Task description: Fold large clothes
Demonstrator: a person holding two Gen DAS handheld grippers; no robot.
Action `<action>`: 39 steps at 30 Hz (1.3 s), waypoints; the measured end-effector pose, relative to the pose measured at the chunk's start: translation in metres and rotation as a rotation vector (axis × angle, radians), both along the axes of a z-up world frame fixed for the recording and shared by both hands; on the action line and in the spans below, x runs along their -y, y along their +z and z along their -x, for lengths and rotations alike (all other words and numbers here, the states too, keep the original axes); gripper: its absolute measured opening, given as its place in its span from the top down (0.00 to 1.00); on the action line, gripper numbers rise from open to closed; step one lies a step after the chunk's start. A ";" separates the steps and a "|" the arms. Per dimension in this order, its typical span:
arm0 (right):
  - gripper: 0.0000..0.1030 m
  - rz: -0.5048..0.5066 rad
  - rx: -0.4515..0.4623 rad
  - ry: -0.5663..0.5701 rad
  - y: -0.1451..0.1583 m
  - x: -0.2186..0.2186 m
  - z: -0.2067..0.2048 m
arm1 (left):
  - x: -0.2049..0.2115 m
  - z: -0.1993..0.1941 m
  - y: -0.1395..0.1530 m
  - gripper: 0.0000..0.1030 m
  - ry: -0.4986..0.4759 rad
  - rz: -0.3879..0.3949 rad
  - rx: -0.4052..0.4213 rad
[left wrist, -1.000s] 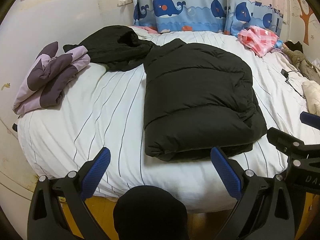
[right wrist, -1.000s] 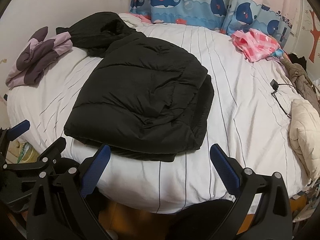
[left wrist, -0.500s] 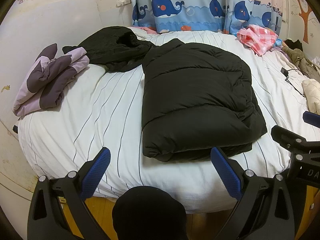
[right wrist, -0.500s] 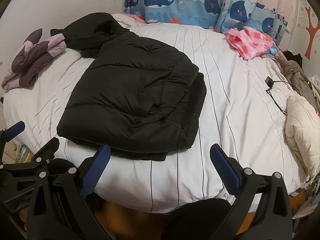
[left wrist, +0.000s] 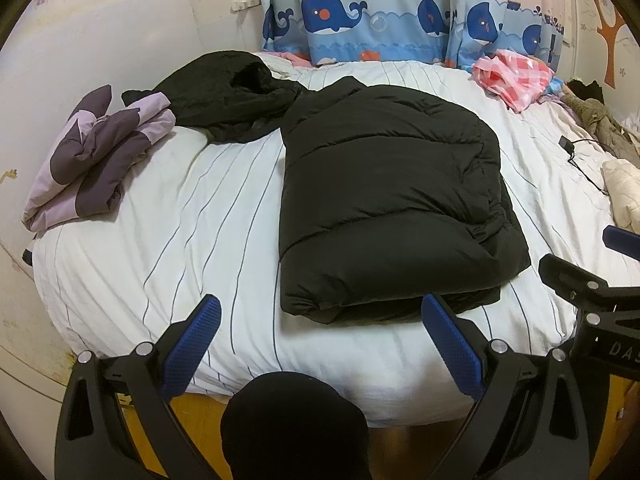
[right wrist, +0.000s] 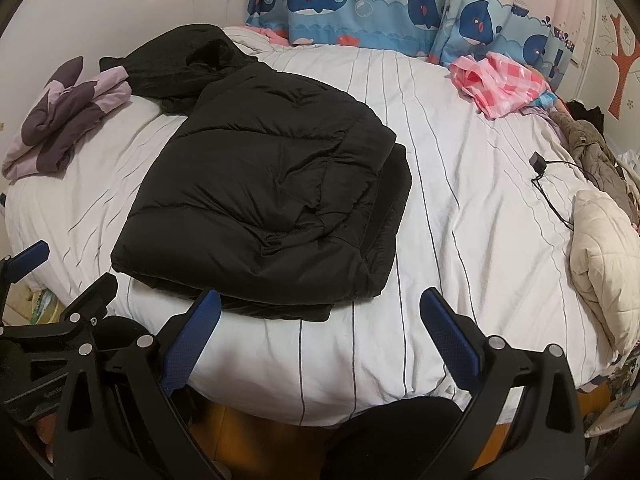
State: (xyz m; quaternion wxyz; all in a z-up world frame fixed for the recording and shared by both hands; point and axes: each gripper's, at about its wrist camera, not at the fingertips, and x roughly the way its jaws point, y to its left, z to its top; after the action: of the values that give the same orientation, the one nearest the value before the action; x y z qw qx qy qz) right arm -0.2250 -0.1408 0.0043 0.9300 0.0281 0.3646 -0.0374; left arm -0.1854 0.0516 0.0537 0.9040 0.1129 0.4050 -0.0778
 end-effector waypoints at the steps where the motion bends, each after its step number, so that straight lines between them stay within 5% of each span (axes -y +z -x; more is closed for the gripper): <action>1: 0.07 0.000 0.000 0.001 0.000 0.001 0.000 | 0.000 0.000 0.000 0.07 0.000 0.003 -0.002; 39: 0.07 0.004 0.003 0.011 0.000 0.002 -0.012 | -0.001 -0.011 -0.003 0.07 -0.002 0.009 -0.006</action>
State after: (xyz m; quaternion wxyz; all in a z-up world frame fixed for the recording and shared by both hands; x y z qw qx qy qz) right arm -0.2134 -0.1431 0.0046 0.9308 0.0242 0.3633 -0.0327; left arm -0.1747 0.0523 0.0505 0.9031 0.1087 0.4075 -0.0808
